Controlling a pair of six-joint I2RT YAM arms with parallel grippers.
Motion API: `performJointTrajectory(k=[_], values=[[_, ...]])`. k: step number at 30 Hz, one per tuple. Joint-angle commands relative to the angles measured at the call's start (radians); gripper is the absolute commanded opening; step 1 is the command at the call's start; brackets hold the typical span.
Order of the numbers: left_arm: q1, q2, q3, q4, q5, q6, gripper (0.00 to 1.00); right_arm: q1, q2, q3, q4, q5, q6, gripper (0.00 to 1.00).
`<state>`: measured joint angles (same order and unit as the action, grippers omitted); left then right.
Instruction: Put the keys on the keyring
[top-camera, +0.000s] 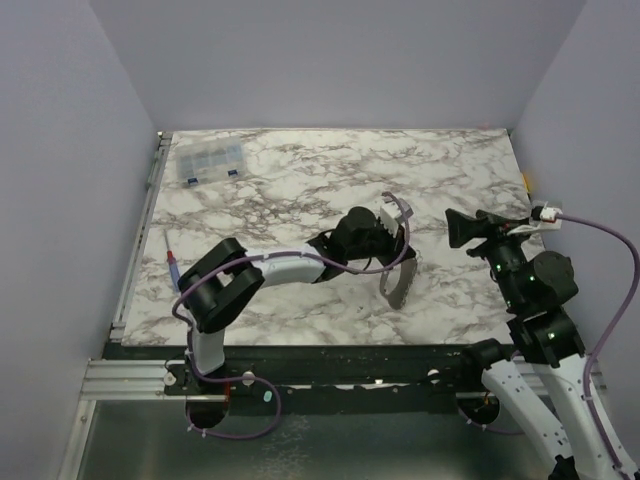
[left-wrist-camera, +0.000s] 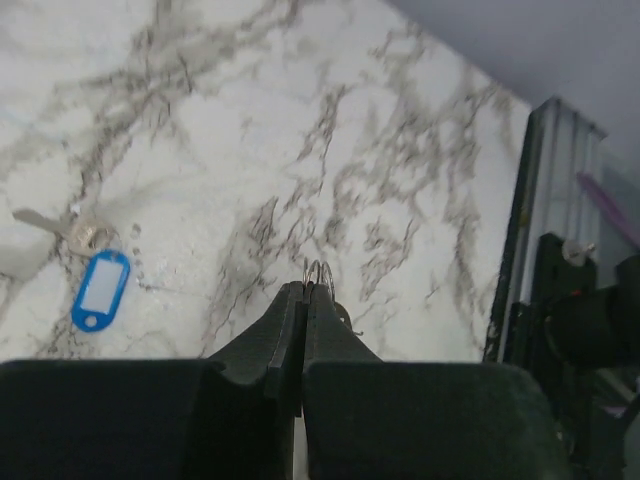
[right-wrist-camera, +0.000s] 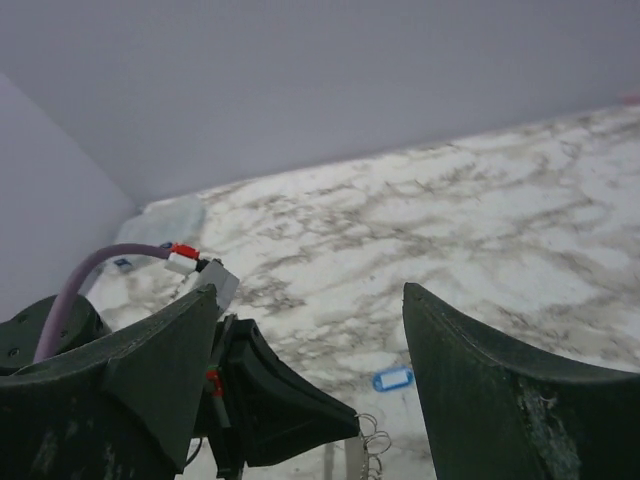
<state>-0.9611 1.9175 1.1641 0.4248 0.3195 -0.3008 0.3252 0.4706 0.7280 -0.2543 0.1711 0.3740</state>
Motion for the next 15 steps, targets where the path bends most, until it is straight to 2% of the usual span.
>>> performJointTrajectory(k=[1, 9, 13, 15], values=[[0.026, -0.159, -0.090, 0.280, 0.067, -0.073, 0.00, -0.003, -0.027, -0.015, 0.197, -0.243, -0.060, 0.79], [0.087, -0.409, -0.277, 0.616, 0.083, -0.215, 0.00, -0.004, 0.035, 0.031, 0.361, -0.625, -0.121, 0.79], [0.110, -0.508, -0.369, 0.781, 0.069, -0.259, 0.00, -0.004, 0.097, 0.081, 0.393, -0.689, -0.129, 0.76], [0.116, -0.552, -0.408, 0.830, 0.054, -0.258, 0.00, -0.003, 0.138, 0.109, 0.401, -0.725, -0.129, 0.72]])
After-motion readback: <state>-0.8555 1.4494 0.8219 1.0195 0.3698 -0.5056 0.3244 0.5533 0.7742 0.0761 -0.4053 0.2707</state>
